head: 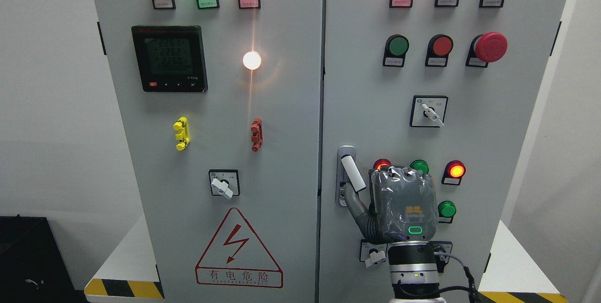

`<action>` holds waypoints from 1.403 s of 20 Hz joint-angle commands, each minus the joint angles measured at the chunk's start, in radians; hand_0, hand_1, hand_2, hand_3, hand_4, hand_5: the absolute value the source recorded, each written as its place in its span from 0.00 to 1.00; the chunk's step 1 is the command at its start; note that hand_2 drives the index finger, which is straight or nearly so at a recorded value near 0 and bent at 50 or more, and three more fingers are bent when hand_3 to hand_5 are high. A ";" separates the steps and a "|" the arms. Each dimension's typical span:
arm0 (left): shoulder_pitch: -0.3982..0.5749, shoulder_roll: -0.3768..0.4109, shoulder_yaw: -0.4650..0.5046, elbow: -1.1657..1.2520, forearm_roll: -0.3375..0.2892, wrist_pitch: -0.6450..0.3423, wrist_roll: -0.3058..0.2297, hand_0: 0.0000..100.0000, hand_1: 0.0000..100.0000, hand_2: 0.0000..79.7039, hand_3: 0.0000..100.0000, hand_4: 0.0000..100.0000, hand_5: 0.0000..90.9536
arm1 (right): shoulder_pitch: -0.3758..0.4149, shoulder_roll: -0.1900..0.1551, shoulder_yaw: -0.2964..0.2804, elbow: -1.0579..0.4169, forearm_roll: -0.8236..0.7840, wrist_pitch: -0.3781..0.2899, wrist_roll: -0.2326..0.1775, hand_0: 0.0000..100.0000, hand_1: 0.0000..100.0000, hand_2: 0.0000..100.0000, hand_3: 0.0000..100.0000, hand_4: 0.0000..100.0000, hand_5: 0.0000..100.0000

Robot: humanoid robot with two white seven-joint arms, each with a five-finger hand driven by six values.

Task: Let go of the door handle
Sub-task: 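Rotate the held lever handle outward with the right hand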

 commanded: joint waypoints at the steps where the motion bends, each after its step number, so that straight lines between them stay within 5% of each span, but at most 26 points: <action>1: 0.017 0.000 0.000 0.000 0.001 -0.001 0.000 0.12 0.56 0.00 0.00 0.00 0.00 | 0.000 -0.001 0.000 -0.007 0.002 0.005 0.006 0.52 0.49 0.99 1.00 1.00 1.00; 28: 0.017 0.000 0.000 0.000 -0.001 -0.001 0.000 0.12 0.56 0.00 0.00 0.00 0.00 | 0.000 -0.007 -0.002 -0.033 0.005 0.018 0.006 0.49 0.48 0.99 1.00 1.00 1.00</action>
